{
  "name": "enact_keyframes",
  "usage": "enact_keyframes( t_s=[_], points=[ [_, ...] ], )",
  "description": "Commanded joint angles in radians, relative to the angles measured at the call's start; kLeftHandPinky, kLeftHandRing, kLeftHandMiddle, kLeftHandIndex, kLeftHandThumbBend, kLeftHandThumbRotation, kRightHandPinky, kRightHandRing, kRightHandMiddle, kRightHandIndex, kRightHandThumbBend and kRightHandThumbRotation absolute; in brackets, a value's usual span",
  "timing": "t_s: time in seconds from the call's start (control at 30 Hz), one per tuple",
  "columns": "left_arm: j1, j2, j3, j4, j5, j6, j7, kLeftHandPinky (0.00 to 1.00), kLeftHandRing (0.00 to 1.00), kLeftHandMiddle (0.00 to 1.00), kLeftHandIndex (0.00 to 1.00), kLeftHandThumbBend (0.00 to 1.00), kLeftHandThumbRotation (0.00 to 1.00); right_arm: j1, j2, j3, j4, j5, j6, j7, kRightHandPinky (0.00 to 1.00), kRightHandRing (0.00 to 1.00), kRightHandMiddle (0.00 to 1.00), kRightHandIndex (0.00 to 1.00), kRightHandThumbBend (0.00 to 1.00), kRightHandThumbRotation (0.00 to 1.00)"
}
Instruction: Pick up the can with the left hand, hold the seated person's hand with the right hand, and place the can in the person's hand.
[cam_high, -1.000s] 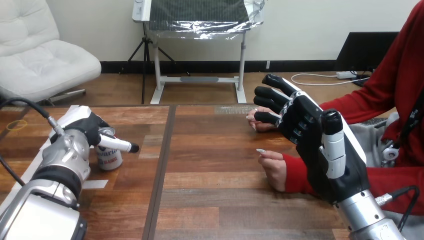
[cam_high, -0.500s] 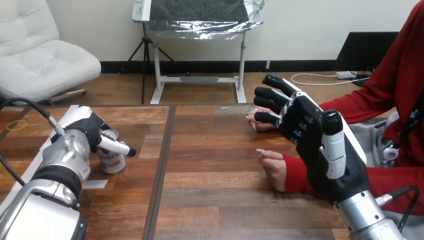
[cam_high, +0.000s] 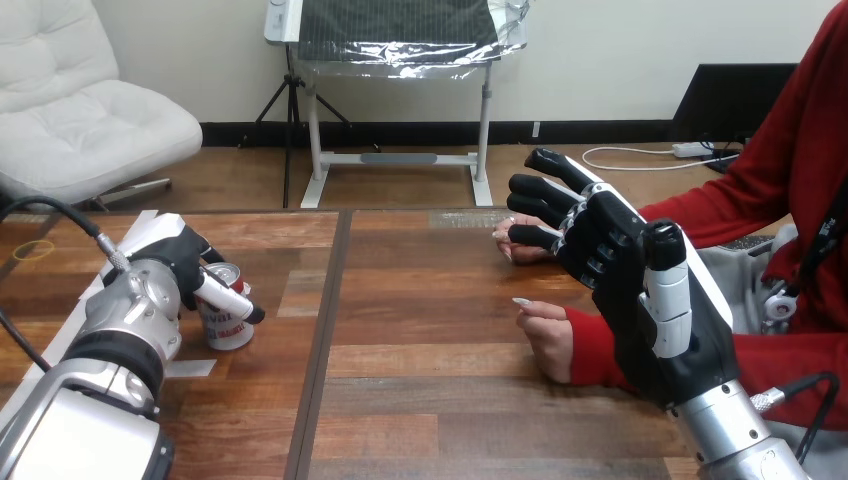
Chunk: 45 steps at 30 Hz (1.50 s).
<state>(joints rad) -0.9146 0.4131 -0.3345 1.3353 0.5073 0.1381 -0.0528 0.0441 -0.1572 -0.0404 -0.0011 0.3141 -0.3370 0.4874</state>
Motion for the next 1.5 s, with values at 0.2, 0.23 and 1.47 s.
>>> enact_keyframes(
  t_s=[0.2, 0.23, 1.47],
  points=[
    [-0.075, 0.006, 0.007, -0.020, -0.006, -0.017, -0.013, 0.48, 0.64, 0.70, 0.70, 0.75, 0.11, -0.038, 0.004, -0.007, -0.034, 0.006, -0.011, -0.007, 0.78, 0.86, 0.85, 0.88, 0.88, 1.00],
    [-0.075, 0.006, 0.007, -0.021, -0.006, -0.017, -0.015, 0.49, 0.64, 0.70, 0.70, 0.75, 0.11, -0.038, 0.005, -0.007, -0.034, 0.006, -0.010, -0.007, 0.78, 0.86, 0.85, 0.88, 0.88, 1.00],
    [-0.110, 0.025, -0.006, -0.024, 0.015, -0.007, -0.094, 0.52, 0.70, 0.76, 0.74, 0.82, 0.15, -0.048, 0.002, -0.006, -0.020, 0.003, -0.015, -0.009, 0.78, 0.86, 0.85, 0.87, 0.88, 1.00]
  ],
)
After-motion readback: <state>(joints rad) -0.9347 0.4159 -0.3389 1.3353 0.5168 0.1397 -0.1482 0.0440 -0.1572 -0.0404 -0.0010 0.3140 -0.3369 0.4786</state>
